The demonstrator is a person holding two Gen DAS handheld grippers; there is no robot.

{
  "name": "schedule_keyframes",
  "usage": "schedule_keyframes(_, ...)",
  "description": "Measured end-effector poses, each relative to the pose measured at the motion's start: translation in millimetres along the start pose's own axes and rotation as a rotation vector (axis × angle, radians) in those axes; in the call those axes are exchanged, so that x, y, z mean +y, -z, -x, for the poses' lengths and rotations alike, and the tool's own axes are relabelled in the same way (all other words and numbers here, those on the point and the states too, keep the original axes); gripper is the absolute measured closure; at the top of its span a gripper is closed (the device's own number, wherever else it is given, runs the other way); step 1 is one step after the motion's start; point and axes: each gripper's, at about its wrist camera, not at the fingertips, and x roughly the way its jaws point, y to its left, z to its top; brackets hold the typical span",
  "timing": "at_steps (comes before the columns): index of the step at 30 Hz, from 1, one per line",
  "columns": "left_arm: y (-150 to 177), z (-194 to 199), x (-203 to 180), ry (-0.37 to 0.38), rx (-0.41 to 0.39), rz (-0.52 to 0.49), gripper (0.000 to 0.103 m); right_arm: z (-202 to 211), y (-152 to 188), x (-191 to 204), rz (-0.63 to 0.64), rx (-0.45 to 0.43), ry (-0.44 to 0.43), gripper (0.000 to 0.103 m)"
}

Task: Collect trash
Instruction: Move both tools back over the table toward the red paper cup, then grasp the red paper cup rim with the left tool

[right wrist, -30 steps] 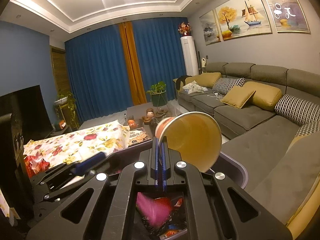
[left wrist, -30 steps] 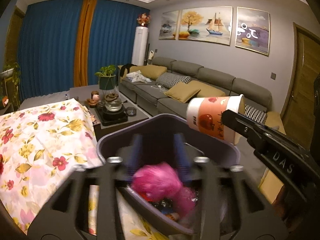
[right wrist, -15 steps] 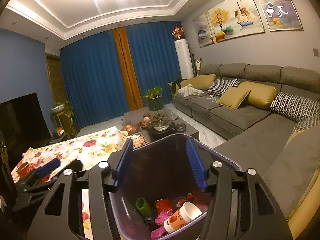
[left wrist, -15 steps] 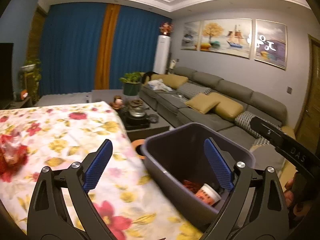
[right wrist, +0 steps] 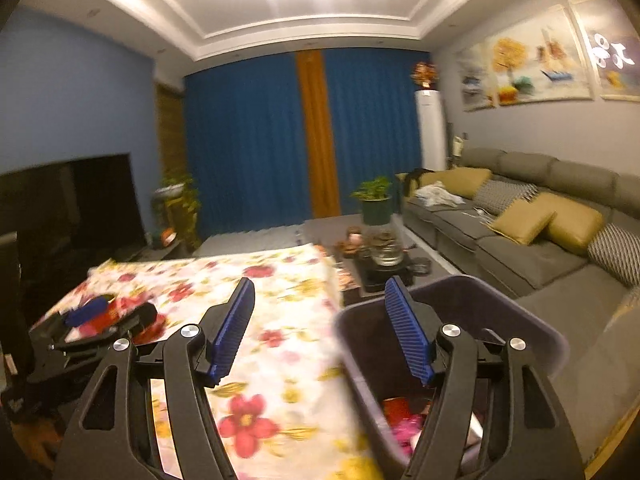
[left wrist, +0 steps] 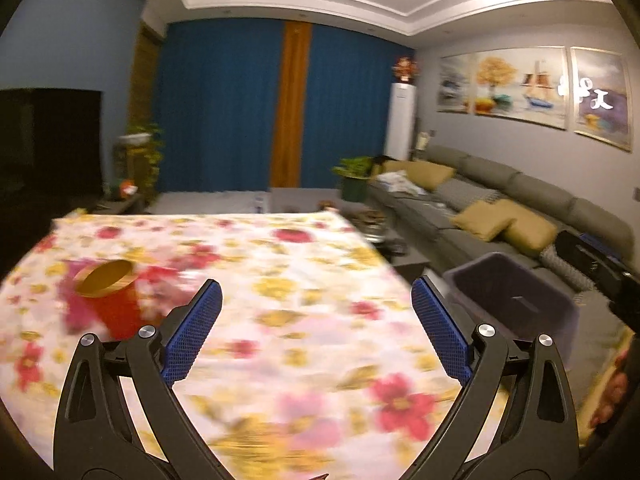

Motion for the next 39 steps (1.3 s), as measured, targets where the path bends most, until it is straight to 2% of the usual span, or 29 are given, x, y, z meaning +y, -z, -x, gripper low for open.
schedule_keyframes(5,2.4,4.6,55.9,-0.119,0.015,0.033,0.009,-17.8,-1.5,51.3,0.053,0.024,-0.086,0.035)
schedule_keyframes(8,5.3,8.3,94.2,-0.179,0.024,0.061,0.009,-28.2,-0.3,83.3,0.093,0.031,-0.121,0.031)
schedule_keyframes(13,8.0,8.2,144.2,-0.244,0.015,0.095,0.009,-53.8,1.8,132.2,0.128,0.086,-0.19,0.031)
schedule_keyframes(17,12.1,0.1,167.3,-0.252,0.031,0.122,0.009,-69.0,5.4,158.3,0.132,0.103,-0.203,0.031)
schedule_keyframes(20,14.2,-13.9,178.2,-0.226,0.061,0.152,0.009,-86.1,7.4,168.3,0.102,0.129,-0.209,0.031)
schedule_keyframes(23,14.7,-28.9,180.9,-0.22,0.084,0.14,0.009,-101.6,11.7,176.7,0.077,0.153,-0.206,0.031)
schedule_keyframes(31,13.2,-63.8,189.2,-0.189,0.153,0.167,0.01,-130.5,21.1,178.8,0.047,0.204,-0.194,0.031)
schedule_keyframes(34,13.1,-74.1,192.1,-0.169,0.183,0.174,0.022,-138.4,24.1,181.2,0.047,0.215,-0.193,0.031)
schedule_keyframes(36,14.2,-80.6,191.5,-0.147,0.213,0.173,0.037,-142.3,26.3,183.4,0.047,0.224,-0.195,0.031)
schedule_keyframes(39,14.7,-82.1,193.9,-0.118,0.215,0.186,0.042,-146.8,29.3,187.1,0.053,0.235,-0.197,0.031)
